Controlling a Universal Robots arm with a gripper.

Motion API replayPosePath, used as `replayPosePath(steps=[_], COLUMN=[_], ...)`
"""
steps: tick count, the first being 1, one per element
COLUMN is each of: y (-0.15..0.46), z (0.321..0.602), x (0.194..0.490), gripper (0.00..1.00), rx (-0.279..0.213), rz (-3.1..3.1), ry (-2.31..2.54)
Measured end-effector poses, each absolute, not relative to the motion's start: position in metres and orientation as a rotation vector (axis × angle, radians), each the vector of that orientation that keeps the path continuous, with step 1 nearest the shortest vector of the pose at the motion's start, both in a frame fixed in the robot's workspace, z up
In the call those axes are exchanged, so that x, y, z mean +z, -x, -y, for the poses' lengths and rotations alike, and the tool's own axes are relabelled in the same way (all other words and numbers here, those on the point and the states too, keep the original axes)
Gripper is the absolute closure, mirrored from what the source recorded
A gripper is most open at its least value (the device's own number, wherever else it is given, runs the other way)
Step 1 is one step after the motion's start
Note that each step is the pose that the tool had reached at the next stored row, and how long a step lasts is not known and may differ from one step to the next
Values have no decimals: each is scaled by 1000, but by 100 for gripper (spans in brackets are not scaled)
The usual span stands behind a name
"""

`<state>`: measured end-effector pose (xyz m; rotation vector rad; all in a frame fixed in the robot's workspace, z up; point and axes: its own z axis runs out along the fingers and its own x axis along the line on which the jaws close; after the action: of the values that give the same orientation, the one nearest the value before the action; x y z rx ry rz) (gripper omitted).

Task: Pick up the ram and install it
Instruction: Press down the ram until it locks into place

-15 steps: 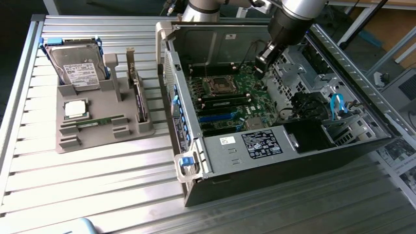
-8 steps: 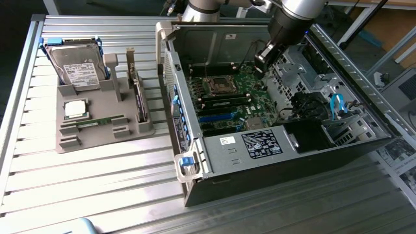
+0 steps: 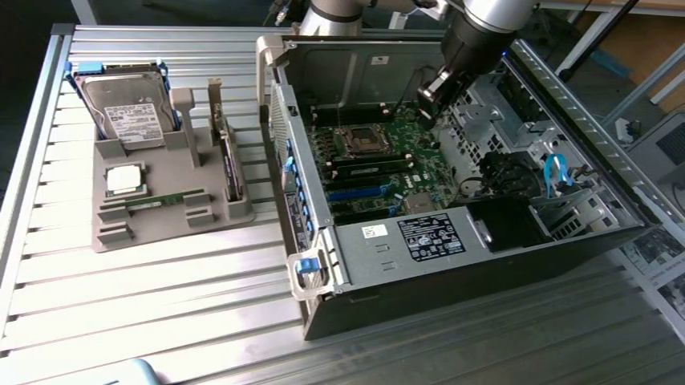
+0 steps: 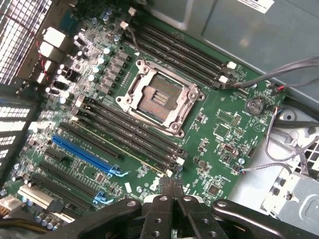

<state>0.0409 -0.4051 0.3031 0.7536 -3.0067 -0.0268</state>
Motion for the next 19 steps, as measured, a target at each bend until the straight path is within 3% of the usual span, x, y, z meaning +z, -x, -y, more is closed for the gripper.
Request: replayPosePath(steps=[19], y=[-41], z=[405], x=[303], gripper=[89], rx=[-31], rz=[3053], ry=[-546])
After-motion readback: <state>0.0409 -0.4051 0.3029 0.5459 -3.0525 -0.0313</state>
